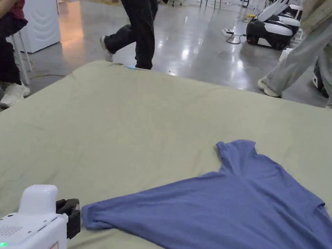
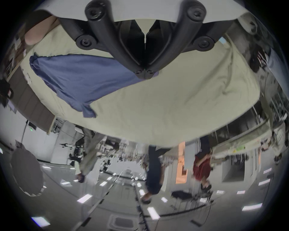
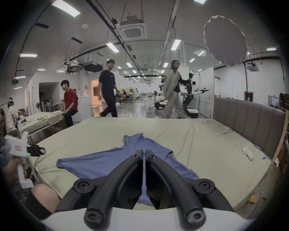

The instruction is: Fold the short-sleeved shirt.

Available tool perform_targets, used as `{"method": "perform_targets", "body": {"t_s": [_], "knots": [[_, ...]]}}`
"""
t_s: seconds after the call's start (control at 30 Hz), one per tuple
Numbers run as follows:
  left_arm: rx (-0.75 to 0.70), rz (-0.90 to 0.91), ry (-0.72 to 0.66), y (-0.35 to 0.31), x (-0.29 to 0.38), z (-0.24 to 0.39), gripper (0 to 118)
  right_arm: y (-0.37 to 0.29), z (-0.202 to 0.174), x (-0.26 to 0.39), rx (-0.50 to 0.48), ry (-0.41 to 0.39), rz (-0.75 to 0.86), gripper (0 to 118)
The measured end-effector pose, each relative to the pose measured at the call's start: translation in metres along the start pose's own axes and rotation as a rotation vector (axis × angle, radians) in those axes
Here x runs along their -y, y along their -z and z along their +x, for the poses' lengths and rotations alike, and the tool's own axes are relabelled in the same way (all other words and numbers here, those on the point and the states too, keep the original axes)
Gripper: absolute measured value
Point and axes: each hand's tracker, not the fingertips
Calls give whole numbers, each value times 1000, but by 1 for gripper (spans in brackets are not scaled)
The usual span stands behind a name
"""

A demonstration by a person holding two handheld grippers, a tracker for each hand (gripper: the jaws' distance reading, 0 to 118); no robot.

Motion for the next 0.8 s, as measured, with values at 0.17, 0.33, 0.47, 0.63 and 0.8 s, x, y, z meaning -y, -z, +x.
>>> {"method": "perform_targets", "body": {"t_s": [0.17,0.33,0.47,0.63,0.8], "knots": [[-130,-93,-2,56,-3,-8,92,5,-10,3,-44,-16,-17,6],[-120,-160,59,94,2,13,104,11,-17,6,-73,-43,-39,6],[-63,-183,68,103,16,29,1,15,-20,8,-83,-39,-62,6],[-51,-145,181,93,11,31,1,32,-17,4,-98,-47,-96,6],[40,-79,213,69,13,23,1,92,-13,-12,-139,-102,-145,6]]}}
